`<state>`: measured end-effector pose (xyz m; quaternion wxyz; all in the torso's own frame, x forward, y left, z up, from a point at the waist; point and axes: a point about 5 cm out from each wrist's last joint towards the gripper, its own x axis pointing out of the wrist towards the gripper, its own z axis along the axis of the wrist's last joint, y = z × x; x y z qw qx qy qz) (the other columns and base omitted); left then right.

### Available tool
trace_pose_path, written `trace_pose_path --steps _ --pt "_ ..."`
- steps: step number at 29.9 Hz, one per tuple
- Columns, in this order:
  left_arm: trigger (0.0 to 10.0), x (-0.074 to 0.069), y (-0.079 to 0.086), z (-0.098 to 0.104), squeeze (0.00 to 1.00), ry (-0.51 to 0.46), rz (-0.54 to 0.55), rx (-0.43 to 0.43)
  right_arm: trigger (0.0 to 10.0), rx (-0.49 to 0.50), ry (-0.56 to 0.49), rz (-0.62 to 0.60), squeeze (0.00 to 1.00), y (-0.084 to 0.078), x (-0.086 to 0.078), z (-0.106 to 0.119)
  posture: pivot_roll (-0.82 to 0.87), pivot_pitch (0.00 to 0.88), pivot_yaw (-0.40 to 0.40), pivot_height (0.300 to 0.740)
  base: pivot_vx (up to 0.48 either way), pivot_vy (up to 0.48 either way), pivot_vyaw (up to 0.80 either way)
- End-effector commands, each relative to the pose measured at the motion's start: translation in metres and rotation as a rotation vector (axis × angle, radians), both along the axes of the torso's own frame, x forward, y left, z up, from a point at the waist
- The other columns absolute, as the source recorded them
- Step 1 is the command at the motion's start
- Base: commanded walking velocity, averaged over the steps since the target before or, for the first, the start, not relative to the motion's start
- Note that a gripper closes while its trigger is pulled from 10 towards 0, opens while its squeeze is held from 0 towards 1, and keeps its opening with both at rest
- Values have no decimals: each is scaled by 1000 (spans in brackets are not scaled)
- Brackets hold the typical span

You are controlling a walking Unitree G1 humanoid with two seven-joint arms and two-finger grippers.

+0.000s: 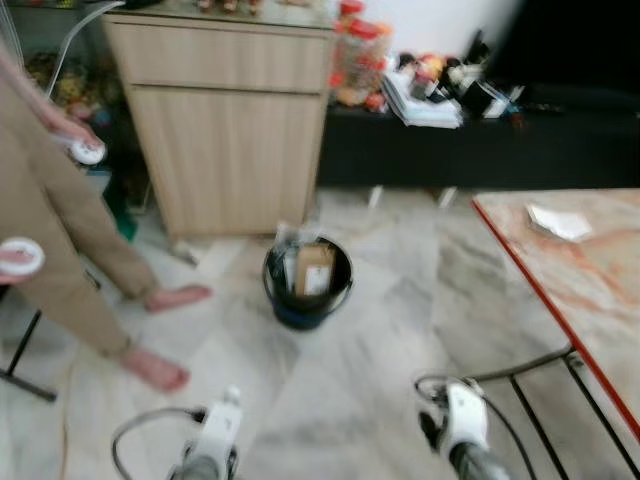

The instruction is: Picking trash to rubbish bin

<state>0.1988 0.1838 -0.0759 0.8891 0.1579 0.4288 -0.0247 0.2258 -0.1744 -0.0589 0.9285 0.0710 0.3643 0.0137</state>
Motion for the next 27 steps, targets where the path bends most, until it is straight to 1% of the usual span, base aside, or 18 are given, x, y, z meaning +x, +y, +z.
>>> trace_pose_path --steps 1,6,7,8,10,18,24,27 --pt "10000 1 -12 -1 0 5 -21 -19 10000 -28 54 -42 0 -16 -15 -8 77 96 -125 740 277 0 0" --pt "10000 1 -12 -1 0 4 -18 -18 10000 -43 71 -43 0 -17 -17 -9 76 105 -126 740 278 0 0" --pt "10000 1 -11 -1 0 5 -18 -18 10000 -59 86 -32 0 -17 -20 -11 75 110 -125 740 281 0 0" --pt "10000 1 -11 -1 0 5 -18 -18 10000 -59 86 -32 0 -17 -20 -11 75 110 -125 740 281 0 0" --pt "10000 -1 -9 -2 0 8 -13 -15 10000 -46 97 -45 0 -18 -25 -14 80 120 -125 740 279 0 0" --pt "10000 -4 -5 -3 0 14 -7 -9 10000 -37 87 -44 0 -16 -26 -14 80 133 -116 740 278 0 0" --pt "10000 -4 -4 -3 0 14 -7 -7 10000 -48 87 -40 0 -15 -26 -14 79 137 -113 740 279 0 709" --pt "10000 -3 -5 -2 0 13 -11 -6 10000 -38 91 -61 0 -16 -26 -14 79 142 -114 740 277 0 0"
